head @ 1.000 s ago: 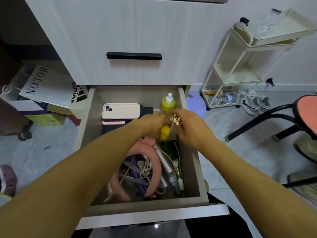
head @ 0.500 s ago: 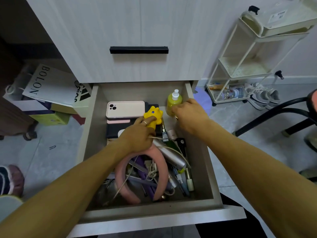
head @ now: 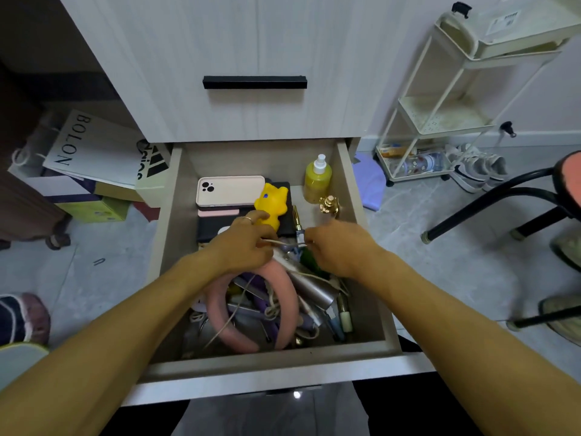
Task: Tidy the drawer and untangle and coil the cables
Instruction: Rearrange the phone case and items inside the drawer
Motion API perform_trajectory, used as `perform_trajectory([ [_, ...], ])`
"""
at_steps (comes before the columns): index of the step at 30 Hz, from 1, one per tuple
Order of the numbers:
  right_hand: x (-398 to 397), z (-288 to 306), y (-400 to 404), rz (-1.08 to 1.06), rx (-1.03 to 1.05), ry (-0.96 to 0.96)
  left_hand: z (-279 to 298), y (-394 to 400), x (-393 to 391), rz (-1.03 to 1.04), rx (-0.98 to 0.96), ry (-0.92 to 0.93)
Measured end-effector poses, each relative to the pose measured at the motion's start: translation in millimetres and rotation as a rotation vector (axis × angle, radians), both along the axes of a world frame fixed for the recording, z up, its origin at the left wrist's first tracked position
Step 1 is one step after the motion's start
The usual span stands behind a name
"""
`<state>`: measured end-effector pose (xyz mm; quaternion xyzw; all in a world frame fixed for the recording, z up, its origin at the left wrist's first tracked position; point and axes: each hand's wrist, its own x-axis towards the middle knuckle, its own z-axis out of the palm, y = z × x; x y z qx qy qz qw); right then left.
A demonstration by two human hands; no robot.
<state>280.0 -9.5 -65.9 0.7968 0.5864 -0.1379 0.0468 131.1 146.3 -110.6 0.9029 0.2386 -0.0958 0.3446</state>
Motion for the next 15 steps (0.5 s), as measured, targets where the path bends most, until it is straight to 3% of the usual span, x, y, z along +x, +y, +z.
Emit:
perform_trajectory([
  [4,-25.3,-6.9,-13.7,-0.078,-0.070,0.345,15.9,-13.1,-33.8,0.018,0.032,-0.072],
  [9,-43.0,-24.4,-18.8,-0.093,-0.236,0.295,26.5,-28.5,-75.1,-0.058,0.147,0.024],
  [12,-49.4,-28.8,-25.7,-0.280,-0.131,0.370,29.7,-26.6,-84.1,-0.064,0.239,-0.036],
  [15,-48.0,-19.8,-32.8,-0.394,-0.094,0.318,33.8,-23.4,-98.3,-0.074,0.145,-0.088],
])
